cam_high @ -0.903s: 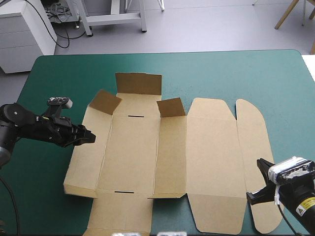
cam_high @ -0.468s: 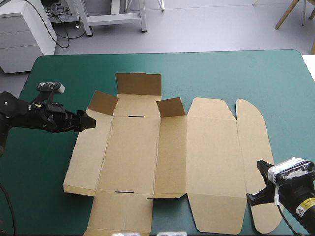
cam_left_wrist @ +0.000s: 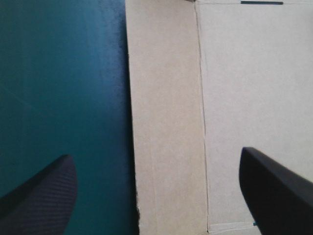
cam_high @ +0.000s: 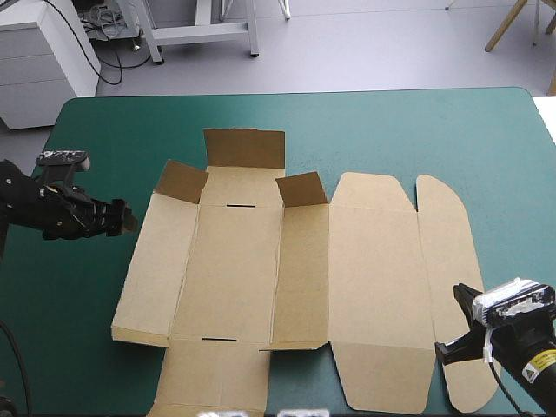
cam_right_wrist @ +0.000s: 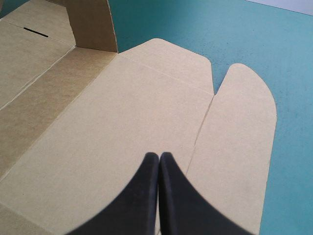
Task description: Fold the box
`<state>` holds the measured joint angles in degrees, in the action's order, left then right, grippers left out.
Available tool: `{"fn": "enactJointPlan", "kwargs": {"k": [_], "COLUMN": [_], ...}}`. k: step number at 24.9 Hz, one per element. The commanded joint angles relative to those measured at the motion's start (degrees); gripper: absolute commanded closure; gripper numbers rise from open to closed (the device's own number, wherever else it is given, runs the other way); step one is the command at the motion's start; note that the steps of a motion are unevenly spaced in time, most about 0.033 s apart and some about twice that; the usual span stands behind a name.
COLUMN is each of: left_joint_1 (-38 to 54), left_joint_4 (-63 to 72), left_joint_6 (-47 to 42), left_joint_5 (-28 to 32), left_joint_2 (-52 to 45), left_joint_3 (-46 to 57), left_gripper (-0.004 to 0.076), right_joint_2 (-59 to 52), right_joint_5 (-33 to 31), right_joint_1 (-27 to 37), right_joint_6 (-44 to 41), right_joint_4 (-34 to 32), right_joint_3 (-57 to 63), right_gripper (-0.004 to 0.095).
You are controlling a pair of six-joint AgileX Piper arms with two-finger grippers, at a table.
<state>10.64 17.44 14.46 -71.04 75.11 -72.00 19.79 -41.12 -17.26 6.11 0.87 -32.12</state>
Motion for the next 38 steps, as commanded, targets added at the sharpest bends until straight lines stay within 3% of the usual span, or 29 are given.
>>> {"fn": "enactJointPlan", "kwargs": {"k": [1,6,15,24,28,38], "left_joint_1": [3.71,8.62,9.03,8.92,8.81,0.18], "left_joint_4": [3.52,6.77,8.46,17.33,26.49,20.84], "left_joint_6": [0.33,3.61,11.38,17.53,19.84,17.18], "left_joint_5": [-3.25,-3.25,-3.25,-0.72,-3.56,-3.56], "left_joint_2": [0.02,1.38,4.80,11.60,11.98,11.98], "left_joint_3": [-1.73,0.07,12.03,17.72,17.82,17.82], "left_gripper": [0.0084,0.0084,0.0084,0.0084,0.0087,0.0197], "right_joint_2": [0.55,0.55,0.55,0.55,0.55,0.55], "right_joint_5": [3.59,3.51,3.61,3.61,3.61,3.40], "right_joint_1": [0.33,0.33,0.33,0.33,0.33,0.33], "right_joint_6": [0.47,0.47,0.47,0.47,0.47,0.47], "right_joint_4": [-0.29,-0.29,-0.20,-0.20,-0.20,-0.20], "right_joint_3": [-1.48,-1.48,-1.48,-1.48,-1.48,-1.48], "right_gripper": [0.0927,0.0927,0.0927,0.0927,0.0927,0.0927]}}
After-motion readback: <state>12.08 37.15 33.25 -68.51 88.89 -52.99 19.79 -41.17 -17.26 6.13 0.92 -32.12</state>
